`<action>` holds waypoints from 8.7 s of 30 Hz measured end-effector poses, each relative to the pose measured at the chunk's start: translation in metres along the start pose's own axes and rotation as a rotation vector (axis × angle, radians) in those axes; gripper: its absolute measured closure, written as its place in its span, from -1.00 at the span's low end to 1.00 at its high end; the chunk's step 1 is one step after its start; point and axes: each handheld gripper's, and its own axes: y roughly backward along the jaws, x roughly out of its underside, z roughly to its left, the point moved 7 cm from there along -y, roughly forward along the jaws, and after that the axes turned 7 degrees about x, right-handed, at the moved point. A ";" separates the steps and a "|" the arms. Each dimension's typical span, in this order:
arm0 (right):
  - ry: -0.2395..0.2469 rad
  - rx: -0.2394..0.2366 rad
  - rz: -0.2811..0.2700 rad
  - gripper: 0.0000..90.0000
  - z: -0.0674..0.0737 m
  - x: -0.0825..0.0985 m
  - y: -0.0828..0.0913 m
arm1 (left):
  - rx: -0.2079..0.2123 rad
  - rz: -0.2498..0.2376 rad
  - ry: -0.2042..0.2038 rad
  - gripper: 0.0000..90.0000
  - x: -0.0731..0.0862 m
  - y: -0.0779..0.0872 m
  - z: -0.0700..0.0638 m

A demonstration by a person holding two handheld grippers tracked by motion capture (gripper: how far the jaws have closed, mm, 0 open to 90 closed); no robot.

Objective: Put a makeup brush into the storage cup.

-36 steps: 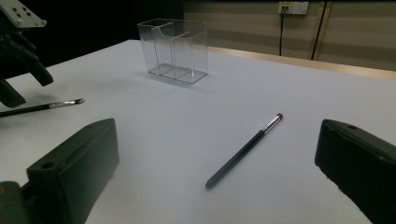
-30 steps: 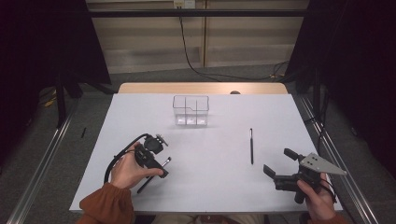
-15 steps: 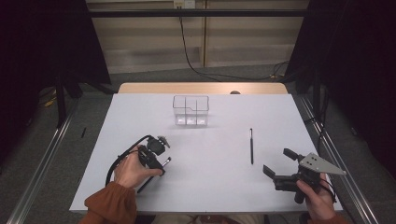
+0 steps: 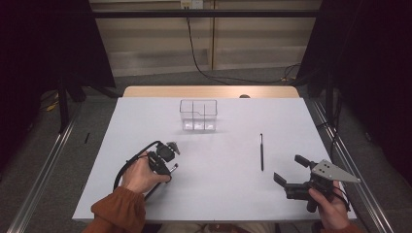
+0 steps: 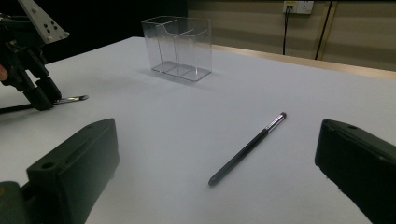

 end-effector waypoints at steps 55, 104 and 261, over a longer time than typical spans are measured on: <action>-0.002 -0.003 0.009 -1.00 0.001 0.001 -0.002 | 0.134 -0.328 0.086 0.88 0.005 0.037 0.015; -0.001 -0.004 0.001 -1.00 0.001 -0.001 -0.002 | 0.141 -0.979 -0.065 0.88 -0.018 0.098 0.000; 0.003 -0.033 0.000 -1.00 0.002 0.000 -0.001 | -0.059 -1.111 -0.001 0.87 -0.165 0.093 0.093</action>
